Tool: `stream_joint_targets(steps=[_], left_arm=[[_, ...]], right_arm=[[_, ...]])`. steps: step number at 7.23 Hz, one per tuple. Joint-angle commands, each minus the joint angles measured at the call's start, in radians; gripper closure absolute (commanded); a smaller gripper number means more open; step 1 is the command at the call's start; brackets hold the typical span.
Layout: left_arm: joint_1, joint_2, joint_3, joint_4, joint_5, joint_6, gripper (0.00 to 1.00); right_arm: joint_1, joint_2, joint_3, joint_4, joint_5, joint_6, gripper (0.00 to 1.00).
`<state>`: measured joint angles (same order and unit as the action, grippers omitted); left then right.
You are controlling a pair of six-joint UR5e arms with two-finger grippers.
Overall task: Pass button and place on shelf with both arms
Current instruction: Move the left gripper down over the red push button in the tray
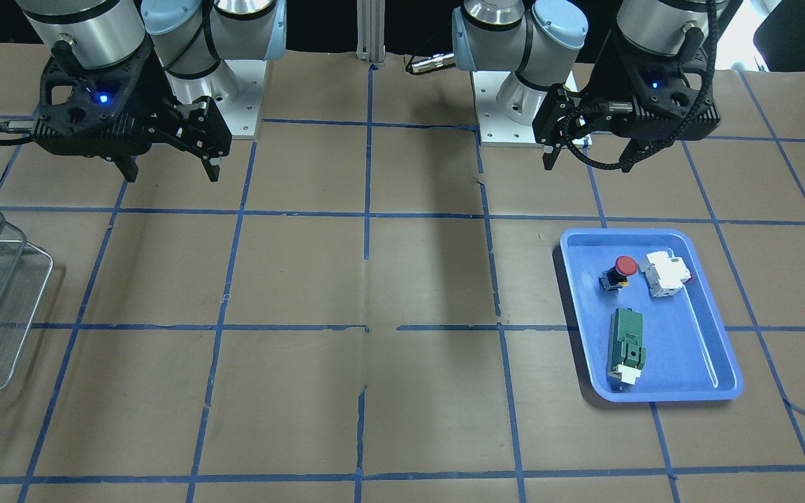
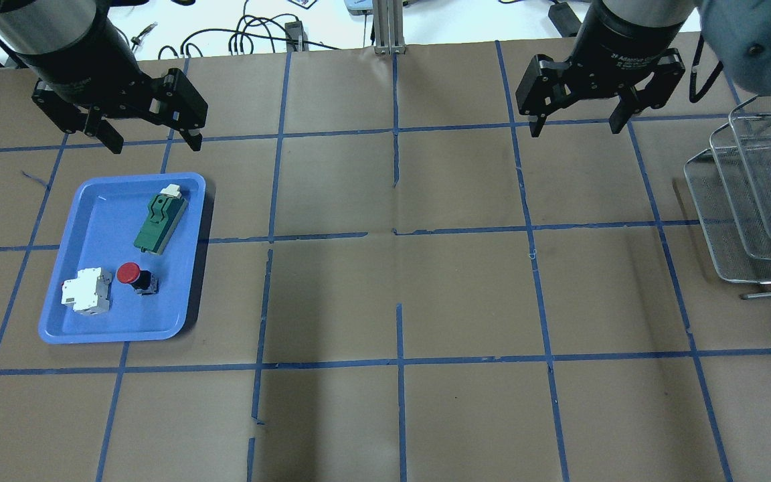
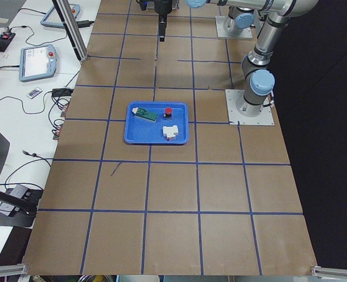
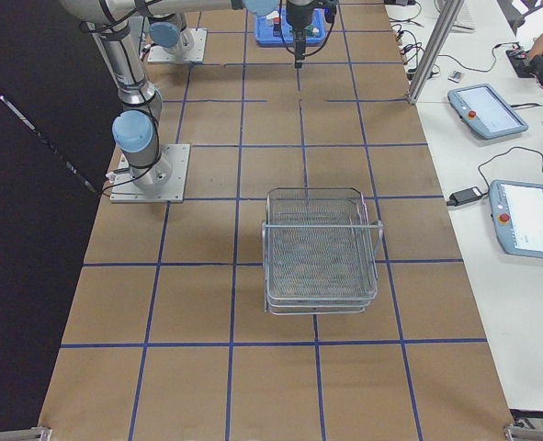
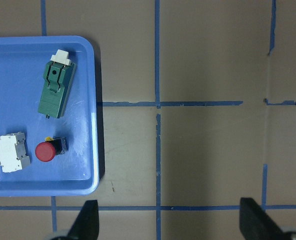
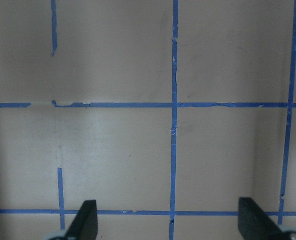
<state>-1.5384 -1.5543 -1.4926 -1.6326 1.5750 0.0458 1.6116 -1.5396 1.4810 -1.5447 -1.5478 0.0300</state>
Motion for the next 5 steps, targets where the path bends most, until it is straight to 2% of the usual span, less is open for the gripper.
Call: stream_joint_targets(steps=[1, 2, 3, 5], left_arm=[[0.05, 0.002, -0.065, 0.013, 0.005, 0.076, 0.0], [0.119, 0.0, -0.118, 0.016, 0.004, 0.148, 0.0], [0.208, -0.007, -0.188, 0.077, 0.0, 0.21, 0.0], [0.32, -0.062, -0.363, 0.324, -0.042, 0.244, 0.0]], right_arm=[[-0.001, 0.001, 0.001, 0.0, 0.0, 0.001, 0.0], [0.001, 0.001, 0.001, 0.0, 0.0, 0.001, 0.0], [-0.001, 0.001, 0.002, 0.0, 0.0, 0.001, 0.0], [0.001, -0.001, 0.002, 0.0, 0.0, 0.001, 0.0]])
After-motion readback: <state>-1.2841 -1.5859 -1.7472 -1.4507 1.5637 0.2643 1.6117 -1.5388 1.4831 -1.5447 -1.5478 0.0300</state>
